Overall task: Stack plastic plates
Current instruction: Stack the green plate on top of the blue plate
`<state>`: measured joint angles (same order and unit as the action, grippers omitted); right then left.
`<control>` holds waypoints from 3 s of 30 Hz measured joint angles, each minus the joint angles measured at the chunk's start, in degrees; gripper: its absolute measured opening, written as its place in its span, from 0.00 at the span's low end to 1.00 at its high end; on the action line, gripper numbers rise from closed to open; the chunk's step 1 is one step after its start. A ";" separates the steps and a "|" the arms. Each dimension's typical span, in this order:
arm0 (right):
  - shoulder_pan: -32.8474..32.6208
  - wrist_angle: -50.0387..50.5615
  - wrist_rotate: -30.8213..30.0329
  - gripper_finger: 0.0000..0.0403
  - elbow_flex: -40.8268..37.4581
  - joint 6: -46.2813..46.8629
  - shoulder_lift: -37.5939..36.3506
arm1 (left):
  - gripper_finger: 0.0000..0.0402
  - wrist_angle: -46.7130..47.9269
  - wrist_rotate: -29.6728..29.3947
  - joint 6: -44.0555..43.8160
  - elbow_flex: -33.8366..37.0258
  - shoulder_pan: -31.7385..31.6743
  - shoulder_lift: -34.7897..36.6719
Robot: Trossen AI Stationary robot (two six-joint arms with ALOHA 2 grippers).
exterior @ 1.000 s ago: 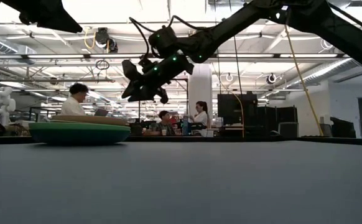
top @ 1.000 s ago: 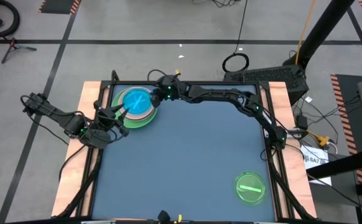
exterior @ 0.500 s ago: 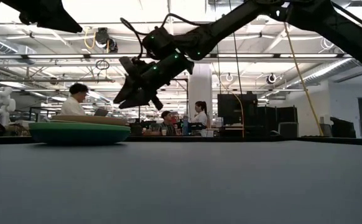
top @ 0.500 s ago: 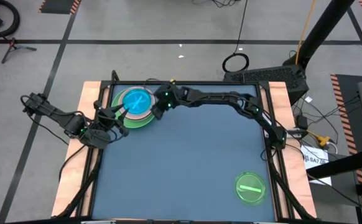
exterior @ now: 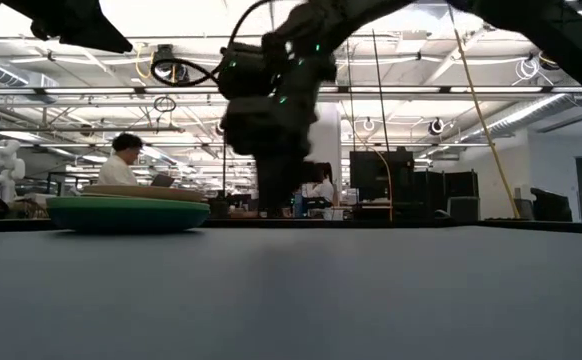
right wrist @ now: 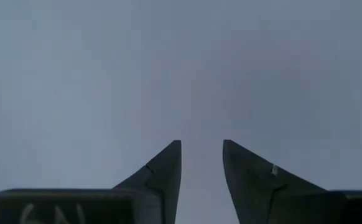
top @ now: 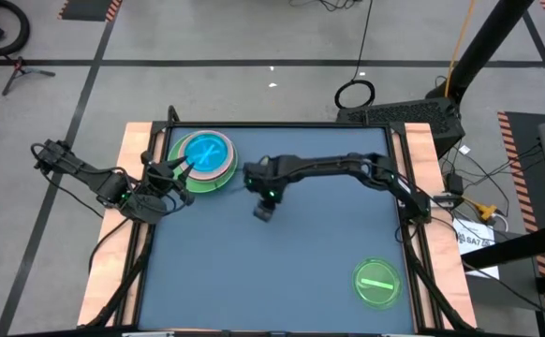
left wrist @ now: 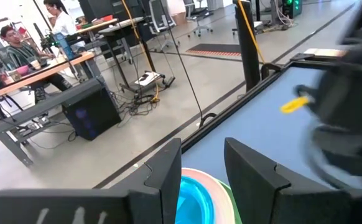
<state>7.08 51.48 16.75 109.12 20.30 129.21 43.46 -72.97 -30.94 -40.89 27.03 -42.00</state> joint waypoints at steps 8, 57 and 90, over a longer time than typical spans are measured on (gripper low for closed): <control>-9.48 20.20 -0.41 0.28 0.00 3.01 -3.61 | 0.32 -0.09 0.00 -0.31 -0.02 0.01 0.00; -36.11 -7.10 6.79 0.28 -50.93 85.27 -34.35 | 0.32 -0.02 1.05 -1.09 -0.02 0.02 0.00; -32.14 -15.37 3.89 0.13 -50.88 72.75 -32.09 | 0.32 -0.02 1.05 -1.22 -0.02 0.01 0.00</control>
<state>-25.06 36.11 20.65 58.24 93.05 97.12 43.44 -71.92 -32.16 -40.91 27.03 -42.00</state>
